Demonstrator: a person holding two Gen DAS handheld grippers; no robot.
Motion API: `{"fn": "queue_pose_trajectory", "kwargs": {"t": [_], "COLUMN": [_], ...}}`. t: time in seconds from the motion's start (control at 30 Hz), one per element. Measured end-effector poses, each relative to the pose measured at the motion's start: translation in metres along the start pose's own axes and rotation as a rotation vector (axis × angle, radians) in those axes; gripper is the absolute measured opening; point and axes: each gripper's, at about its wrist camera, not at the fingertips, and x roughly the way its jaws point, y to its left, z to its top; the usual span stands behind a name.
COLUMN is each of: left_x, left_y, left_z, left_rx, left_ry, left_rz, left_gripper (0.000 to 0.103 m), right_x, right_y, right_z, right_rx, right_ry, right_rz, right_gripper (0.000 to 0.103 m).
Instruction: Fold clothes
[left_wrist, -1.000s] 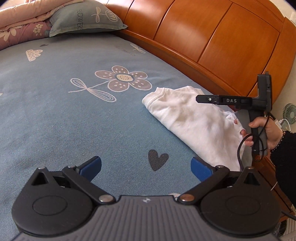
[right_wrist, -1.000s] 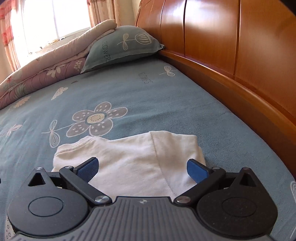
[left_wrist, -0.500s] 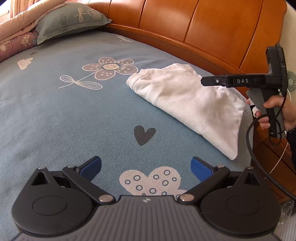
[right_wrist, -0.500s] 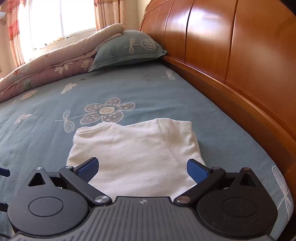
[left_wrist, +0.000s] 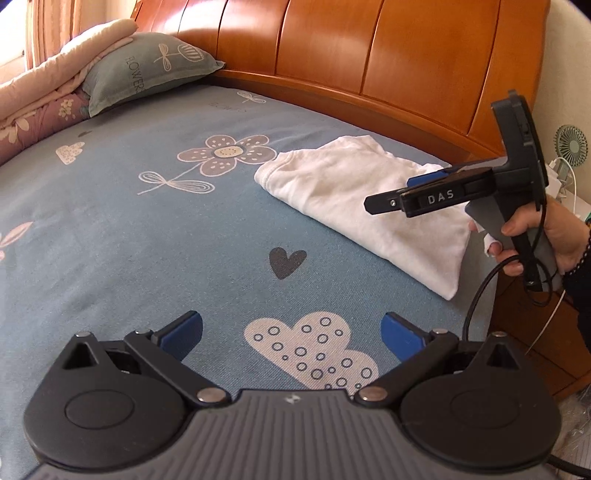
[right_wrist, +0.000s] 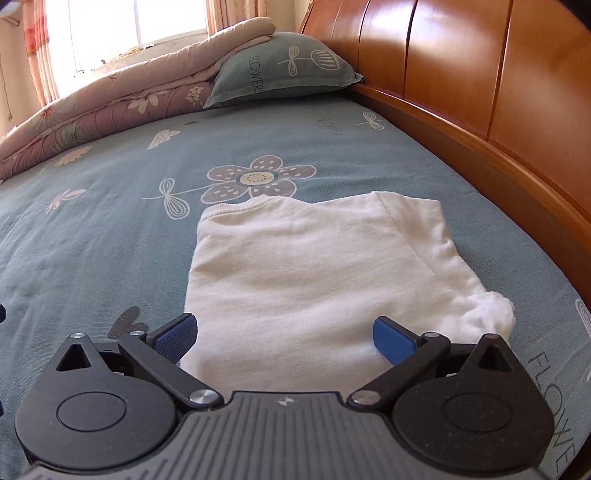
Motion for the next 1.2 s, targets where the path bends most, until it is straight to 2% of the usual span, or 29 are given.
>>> {"fn": "queue_pose_trajectory", "kwargs": {"t": [0.1,0.23,0.3,0.37,0.47,0.53,0.67,0.83,1.03,1.1,1.2], "left_x": [-0.011,-0.018,-0.021,-0.025,-0.033,-0.034,-0.037,-0.054,-0.067,-0.074,-0.082], "left_y": [0.003,0.011,0.014,0.016,0.019,0.019,0.014,-0.001,-0.018,-0.025,-0.033], "left_z": [-0.003,-0.006,-0.007,-0.009,-0.010,-0.009,-0.008,-0.007,-0.001,-0.001,-0.002], "left_rx": [-0.003,-0.055,-0.067,-0.075,-0.089,-0.096,-0.097,-0.100,-0.106,-0.107,-0.121], "left_ry": [-0.048,-0.085,-0.095,-0.123,-0.172,-0.172,-0.181,-0.235,-0.214,-0.212,-0.198], "left_rz": [0.016,0.034,0.062,0.080,0.103,0.126,0.127,0.160,0.102,0.085,0.023], "left_gripper": [0.102,0.102,0.102,0.102,0.102,0.102,0.102,0.102,0.102,0.102,0.102], "right_x": [-0.018,-0.008,0.000,-0.009,-0.032,-0.048,-0.040,-0.073,-0.124,-0.138,-0.154], "right_y": [0.017,0.036,0.041,0.043,0.036,0.031,0.023,0.034,0.057,0.066,0.076], "right_z": [-0.001,-0.017,-0.027,-0.029,-0.038,-0.045,-0.064,-0.060,-0.052,-0.052,-0.054], "right_rx": [-0.002,-0.007,-0.002,0.006,0.058,0.094,0.138,0.218,0.225,0.209,0.185], "right_ry": [-0.032,0.026,0.063,0.052,0.027,0.011,0.103,0.055,-0.053,-0.058,-0.017], "right_rz": [0.075,0.159,0.139,0.137,0.086,0.050,-0.012,0.006,0.048,0.019,-0.073], "right_gripper": [0.103,0.103,0.103,0.103,0.103,0.103,0.103,0.103,0.103,0.103,0.103]}}
